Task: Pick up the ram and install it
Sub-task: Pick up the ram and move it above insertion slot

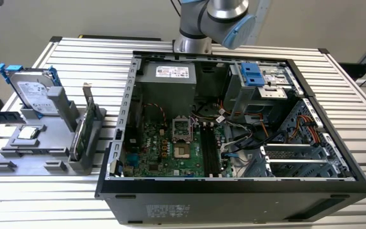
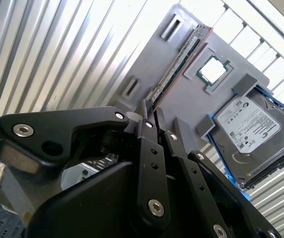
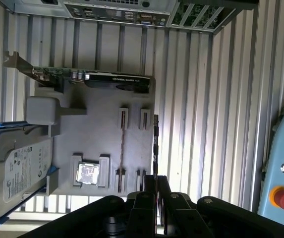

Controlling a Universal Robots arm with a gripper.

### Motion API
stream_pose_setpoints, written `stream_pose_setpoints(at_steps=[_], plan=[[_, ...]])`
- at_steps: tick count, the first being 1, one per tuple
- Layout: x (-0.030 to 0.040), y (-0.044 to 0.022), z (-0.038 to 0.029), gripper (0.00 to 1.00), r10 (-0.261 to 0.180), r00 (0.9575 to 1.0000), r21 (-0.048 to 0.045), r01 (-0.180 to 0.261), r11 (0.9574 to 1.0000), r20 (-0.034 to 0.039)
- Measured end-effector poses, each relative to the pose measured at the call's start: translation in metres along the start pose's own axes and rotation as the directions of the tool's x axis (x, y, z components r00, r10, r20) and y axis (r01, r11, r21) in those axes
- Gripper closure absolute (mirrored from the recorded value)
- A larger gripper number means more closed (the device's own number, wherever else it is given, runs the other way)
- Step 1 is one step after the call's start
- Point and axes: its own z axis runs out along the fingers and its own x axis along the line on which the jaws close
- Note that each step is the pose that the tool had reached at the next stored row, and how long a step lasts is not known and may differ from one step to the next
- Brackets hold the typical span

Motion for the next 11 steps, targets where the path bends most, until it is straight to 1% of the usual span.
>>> stream_pose_setpoints(at_steps=[11], plan=[[-0.0002, 0.0001, -0.0033, 1.00, 0.000, 1.0000, 0.0001, 0.000, 1.0000, 0.0000]])
